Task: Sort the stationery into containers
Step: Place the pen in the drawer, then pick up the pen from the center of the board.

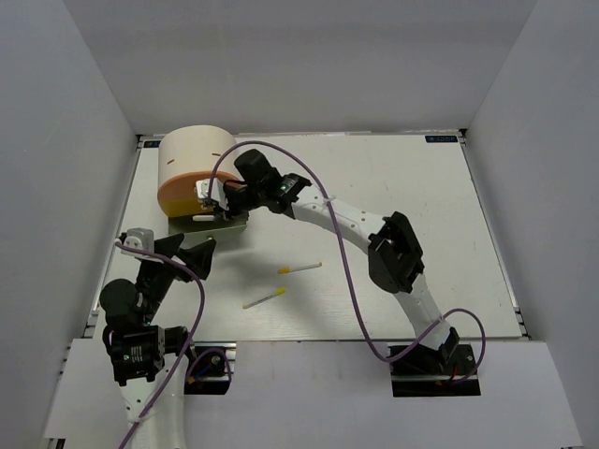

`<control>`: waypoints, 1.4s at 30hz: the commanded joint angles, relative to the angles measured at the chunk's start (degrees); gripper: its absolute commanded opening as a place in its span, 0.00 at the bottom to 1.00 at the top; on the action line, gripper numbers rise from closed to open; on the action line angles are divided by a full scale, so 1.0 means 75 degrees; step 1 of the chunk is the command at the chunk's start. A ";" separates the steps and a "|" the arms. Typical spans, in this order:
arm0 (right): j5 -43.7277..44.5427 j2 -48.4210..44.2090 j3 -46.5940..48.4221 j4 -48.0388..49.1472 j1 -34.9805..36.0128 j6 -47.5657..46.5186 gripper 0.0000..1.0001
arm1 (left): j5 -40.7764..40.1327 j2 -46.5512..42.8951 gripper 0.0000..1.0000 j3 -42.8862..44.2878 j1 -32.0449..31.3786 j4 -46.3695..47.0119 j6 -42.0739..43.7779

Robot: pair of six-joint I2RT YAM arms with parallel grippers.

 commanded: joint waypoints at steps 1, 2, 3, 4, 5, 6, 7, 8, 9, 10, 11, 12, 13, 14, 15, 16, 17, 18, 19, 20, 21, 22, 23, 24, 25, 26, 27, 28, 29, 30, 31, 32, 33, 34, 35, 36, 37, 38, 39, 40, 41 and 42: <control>-0.0281 0.0206 0.0447 0.0410 -0.0004 -0.0224 0.00 | -0.0086 -0.0034 0.99 0.0001 0.0043 -0.0058 0.0096; -0.0258 0.0231 0.0459 0.0410 0.0008 -0.0282 0.00 | -0.0086 -0.0034 0.99 0.0001 0.0043 -0.0058 0.0096; -0.0327 0.0277 0.0447 0.0422 -0.0015 -0.0457 0.00 | -0.0086 -0.0034 0.99 0.0001 0.0043 -0.0058 0.0096; -0.0328 0.0348 0.0413 0.0398 -0.0004 -0.0516 0.06 | -0.0086 -0.0034 0.99 0.0001 0.0043 -0.0058 0.0096; -0.0305 0.0418 0.0412 0.0445 -0.0004 -0.0563 0.08 | -0.0086 -0.0034 0.99 0.0001 0.0043 -0.0058 0.0096; -0.0212 0.0500 0.0424 0.0433 0.0008 -0.0668 0.10 | -0.0086 -0.0034 0.99 0.0001 0.0043 -0.0058 0.0096; -0.0211 0.0524 0.0447 0.0468 0.0008 -0.0692 0.16 | -0.0086 -0.0034 0.99 0.0001 0.0043 -0.0058 0.0096; -0.0164 0.0582 0.0447 0.0480 -0.0015 -0.0727 0.18 | -0.0086 -0.0034 0.99 0.0001 0.0043 -0.0058 0.0096; -0.0164 0.0629 0.0459 0.0445 -0.0015 -0.0751 0.21 | -0.0086 -0.0034 0.99 0.0001 0.0043 -0.0058 0.0096; -0.0210 0.0618 0.0447 0.0364 -0.0027 -0.0867 0.23 | -0.0017 -0.0034 0.99 0.0001 0.0043 -0.0058 0.0096; -0.0269 0.0618 0.0413 0.0270 -0.0016 -0.0926 0.27 | -0.0016 -0.0034 0.99 0.0001 0.0043 -0.0058 0.0096; -0.0269 0.0606 0.0401 0.0293 -0.0027 -0.0939 0.28 | 0.0053 -0.0034 0.99 0.0001 0.0043 0.0011 0.0096; -0.0246 0.0594 0.0354 0.0293 -0.0004 -0.0939 0.30 | 0.0054 -0.0034 0.99 0.0001 0.0043 0.0012 0.0096; -0.0258 0.0548 0.0296 0.0293 -0.0015 -0.0927 0.32 | 0.0054 0.0036 0.99 0.0001 0.0043 0.0012 0.0096; -0.0246 0.0536 0.0307 0.0304 -0.0015 -0.0939 0.34 | 0.0054 0.0036 0.99 0.0001 0.0043 0.0012 0.0096; -0.0223 0.0513 0.0260 0.0293 -0.0015 -0.0939 0.34 | 0.0124 0.0036 0.99 0.0001 0.0043 0.0012 0.0096; -0.0234 0.0466 0.0225 0.0304 -0.0004 -0.0939 0.37 | 0.0124 0.0036 0.99 0.0001 0.0043 0.0012 0.0096; -0.0234 0.0419 0.0190 0.0328 -0.0015 -0.0916 0.38 | 0.0124 0.0036 0.99 0.0001 0.0043 0.0012 0.0096; -0.0188 0.0372 0.0178 0.0328 -0.0015 -0.0927 0.38 | 0.0124 0.0036 0.99 0.0001 0.0043 0.0012 0.0096; -0.0164 0.0349 0.0166 0.0247 -0.0004 -0.0904 0.38 | 0.0194 0.0106 0.99 0.0001 0.0043 0.0012 0.0096; -0.0176 0.0174 0.0120 0.0211 -0.0027 -0.0846 0.38 | 0.0195 0.0107 0.99 0.0001 0.0043 0.0012 0.0096; -0.0187 0.0080 0.0096 0.0153 0.0008 -0.0810 0.36 | 0.0195 0.0107 0.99 0.0001 0.0043 0.0012 0.0096; -0.0199 -0.0049 -0.0043 0.0106 -0.0038 -0.0636 0.35 | 0.0264 0.0107 0.99 0.0001 0.0043 0.0012 0.0096; -0.0188 -0.0549 -0.0312 0.0070 -0.0004 -0.0564 0.32 | 0.0265 0.0188 0.99 0.0001 0.0043 0.0012 0.0096; -0.0141 -0.0763 -0.0488 0.0082 -0.0004 -0.0471 0.31 | 0.0358 0.0189 0.99 0.0001 0.0043 0.0082 0.0096; 0.0045 -0.0962 -0.0919 0.0198 -0.0015 -0.0122 0.31 | 0.0428 0.0258 0.99 0.0001 0.0043 0.0082 0.0096; 0.0082 -0.1451 -0.1411 0.0292 -0.0027 -0.0060 0.29 | 0.0429 0.0259 0.99 0.0001 0.0043 0.0082 0.0096; 0.0163 -0.1955 -0.1717 0.0536 -0.0062 0.0021 0.28 | 0.0522 0.0456 0.99 0.0001 0.0043 0.0152 0.0096; 0.0651 -0.2459 -0.2707 0.0701 -0.0062 0.0556 0.28 | 0.0650 0.0540 0.99 0.0001 0.0043 0.0153 0.0096; 0.0784 -0.2708 -0.3041 0.0854 -0.0062 0.0712 0.25 | 0.0721 0.0633 0.99 -0.0069 0.0043 0.0153 0.0096; 0.1040 -0.3186 -0.3358 0.1296 -0.0097 0.0992 0.22 | 0.0722 0.0727 0.99 -0.0069 0.0043 0.0153 0.0096; 0.1217 -0.3597 -0.4313 0.1451 -0.0156 0.1157 0.19 | 0.0908 0.0925 0.99 -0.0069 0.0043 0.0222 0.0096; 0.1544 -0.3775 -0.4577 0.1546 -0.0168 0.1507 0.16 | 0.0910 0.1031 0.99 -0.0069 -0.0027 0.0223 0.0096; 0.1907 -0.4194 -0.4800 0.1616 -0.0214 0.1812 0.16 | 0.1142 0.1137 0.99 -0.0069 -0.0027 0.0316 0.0026; 0.2049 -0.4280 -0.5267 0.1536 -0.0284 0.1966 0.16 | 0.1248 0.1242 0.99 -0.0069 -0.0027 0.0386 0.0025; 0.2213 -0.4385 -0.5387 0.1338 -0.0389 0.2292 0.16 | 0.1365 0.1348 0.99 -0.0069 -0.0027 0.0387 0.0025; 0.2203 -0.4549 -0.5516 0.1231 -0.0390 0.2423 0.16 | 0.1622 0.1523 0.99 -0.0069 -0.0027 0.0491 -0.0114; 0.2192 -0.4701 -0.5796 0.0905 -0.0483 0.2529 0.16 | 0.1729 0.1618 0.99 -0.0069 -0.0027 0.0585 -0.0185; 0.2122 -0.4784 -0.5892 0.0856 -0.0658 0.2750 0.18 | 0.1846 0.1700 0.99 -0.0069 -0.0027 0.0772 -0.0267; 0.2017 -0.4982 -0.5997 0.0774 -0.0706 0.2903 0.21 | 0.1928 0.1782 0.99 -0.0069 -0.0027 0.0855 -0.0337; 0.1969 -0.5181 -0.6346 0.0738 -0.0881 0.2951 0.33 | 0.2010 0.1922 0.99 -0.0069 -0.0027 0.0949 -0.0408; 0.1853 -0.5427 -0.6465 0.0738 -0.0941 0.3114 0.41 | 0.2081 0.1993 0.99 -0.0069 -0.0027 0.1031 -0.0501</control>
